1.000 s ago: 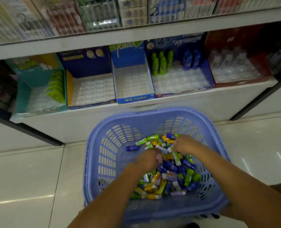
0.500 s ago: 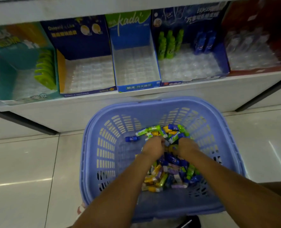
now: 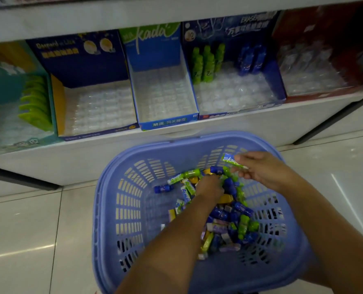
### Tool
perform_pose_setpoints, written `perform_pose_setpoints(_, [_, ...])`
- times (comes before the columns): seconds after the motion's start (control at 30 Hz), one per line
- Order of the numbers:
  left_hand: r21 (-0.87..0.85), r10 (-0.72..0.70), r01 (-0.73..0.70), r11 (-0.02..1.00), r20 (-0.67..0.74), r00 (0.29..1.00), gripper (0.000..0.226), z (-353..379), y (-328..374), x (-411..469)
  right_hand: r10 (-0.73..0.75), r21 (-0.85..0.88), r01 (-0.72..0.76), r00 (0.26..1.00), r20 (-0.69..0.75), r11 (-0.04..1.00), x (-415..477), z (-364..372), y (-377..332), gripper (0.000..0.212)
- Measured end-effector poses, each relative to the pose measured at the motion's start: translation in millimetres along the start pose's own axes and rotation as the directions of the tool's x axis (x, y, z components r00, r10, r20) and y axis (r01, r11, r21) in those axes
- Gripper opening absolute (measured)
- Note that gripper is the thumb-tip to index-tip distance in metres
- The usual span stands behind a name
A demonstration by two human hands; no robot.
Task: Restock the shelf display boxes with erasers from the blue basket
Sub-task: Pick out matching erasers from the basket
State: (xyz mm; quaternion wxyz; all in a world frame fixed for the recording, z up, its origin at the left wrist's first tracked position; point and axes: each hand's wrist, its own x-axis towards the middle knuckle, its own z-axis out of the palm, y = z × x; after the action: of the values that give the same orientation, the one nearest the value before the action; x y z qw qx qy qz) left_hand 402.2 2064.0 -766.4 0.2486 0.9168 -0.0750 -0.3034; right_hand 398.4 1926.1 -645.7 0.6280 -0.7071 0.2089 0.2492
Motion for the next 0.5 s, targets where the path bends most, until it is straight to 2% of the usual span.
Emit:
perform_pose_setpoints(0.13, [-0.235,-0.016,0.036,0.971,0.09,0.996,0.02,-34,-2,-13,-0.142,-0.021,0.141,0.99,-0.015,0.99,-14,1,-27,0.019])
perform_pose_setpoints(0.23, [-0.527,0.086,0.004,0.85,0.147,0.985,0.017,-77,-3,-36,-0.35,-0.035,0.349,0.931,-0.102,0.937,-28,9,-58,0.017])
perform_pose_setpoints(0.37, [-0.677,0.183,-0.131,0.724,0.006,0.983,0.019,-144,0,-77,-0.596,-0.04,0.598,0.787,-0.161,0.8,-45,26,-102,0.018])
perform_pose_setpoints(0.5, [-0.758,0.13,-0.253,0.602,-0.22,0.967,0.026,-203,1,-110,-0.734,-0.146,0.721,0.654,-0.183,0.678,-41,57,-145,0.02])
